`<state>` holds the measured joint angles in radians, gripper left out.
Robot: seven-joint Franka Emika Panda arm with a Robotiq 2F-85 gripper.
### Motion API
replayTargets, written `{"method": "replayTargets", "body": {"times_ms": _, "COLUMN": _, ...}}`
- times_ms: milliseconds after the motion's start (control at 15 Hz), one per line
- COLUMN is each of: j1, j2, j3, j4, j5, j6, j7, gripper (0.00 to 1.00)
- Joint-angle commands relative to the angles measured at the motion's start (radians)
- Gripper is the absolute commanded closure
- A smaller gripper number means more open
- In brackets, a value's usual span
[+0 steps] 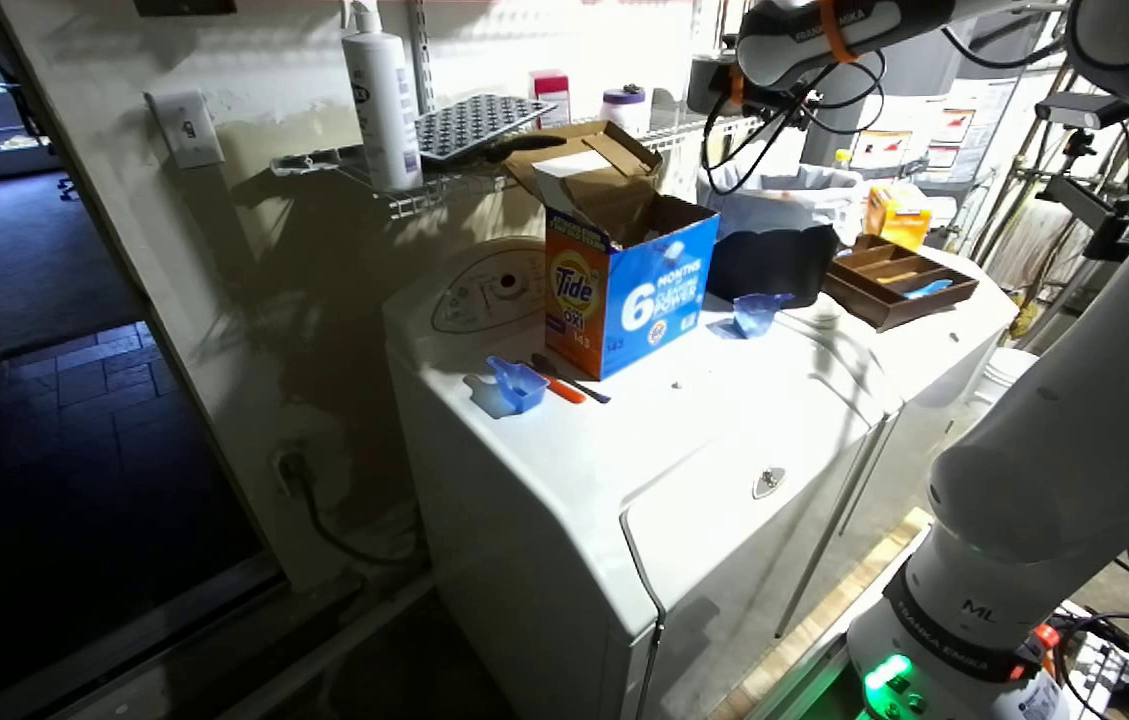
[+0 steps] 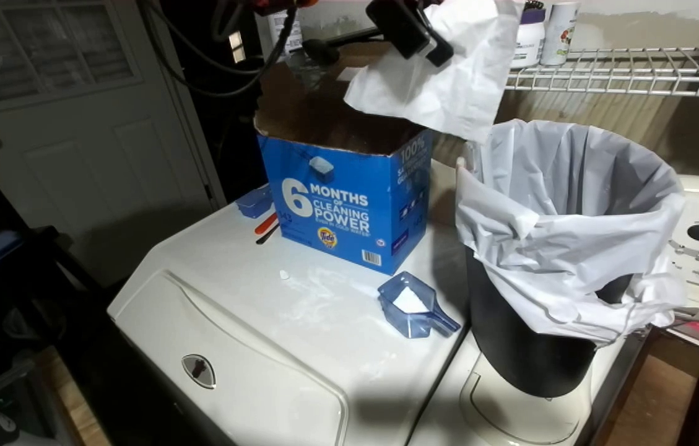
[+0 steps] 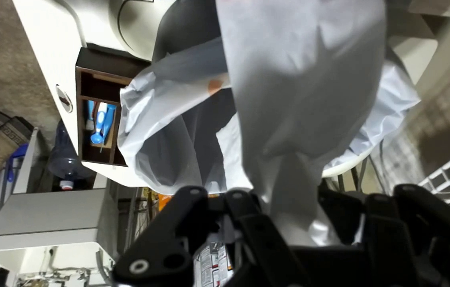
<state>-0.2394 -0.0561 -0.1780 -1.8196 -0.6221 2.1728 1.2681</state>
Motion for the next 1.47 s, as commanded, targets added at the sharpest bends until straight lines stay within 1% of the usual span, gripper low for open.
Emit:
{"method": "replayTargets", "body": {"times_ms": 0, "j1": -0.023, "j2": 0.078, "j3": -0.038, "j4": 0.093, "j5": -0.018, "j6": 0.037, "j7": 0.079, "gripper": 1.00}}
{"method": "replayTargets", "body": {"times_ms": 267, "j1": -0.033, "j2": 0.146, "j3": -0.085, "j4": 0.151, "j5": -0.029, "j6": 0.073, "j7": 0.200, "gripper": 1.00}}
{"method": "replayTargets", "body": {"times_ms": 467, "j1": -0.029, "j2": 0.201, "j3": -0.114, "j4": 0.187, "j5": -0.051, "j6": 0.060, "j7": 0.309, "gripper": 1.00}}
{"method": "replayTargets", "body": {"times_ms": 600, "j1": -0.020, "j2": 0.234, "j3": -0.130, "j4": 0.209, "j5": -0.087, "j6": 0.047, "j7": 0.381, "gripper": 1.00}}
{"method": "replayTargets", "body": {"times_ms": 800, "j1": -0.014, "j2": 0.285, "j3": -0.144, "j4": 0.250, "j5": -0.111, "j6": 0.027, "j7": 0.445, "gripper": 1.00}}
{"method": "replayTargets", "body": {"times_ms": 867, "j1": -0.013, "j2": 0.302, "j3": -0.147, "j4": 0.267, "j5": -0.110, "j6": 0.019, "j7": 0.455, "gripper": 0.89}}
{"method": "replayTargets", "body": {"times_ms": 933, "j1": -0.013, "j2": 0.319, "j3": -0.149, "j4": 0.283, "j5": -0.103, "j6": 0.015, "j7": 0.459, "gripper": 0.74}}
{"method": "replayTargets", "body": {"times_ms": 1000, "j1": -0.013, "j2": 0.330, "j3": -0.152, "j4": 0.290, "j5": -0.097, "j6": 0.014, "j7": 0.462, "gripper": 0.69}}
{"method": "replayTargets", "body": {"times_ms": 1400, "j1": 0.005, "j2": 0.361, "j3": -0.158, "j4": 0.342, "j5": -0.106, "j6": -0.014, "j7": 0.467, "gripper": 0.27}}
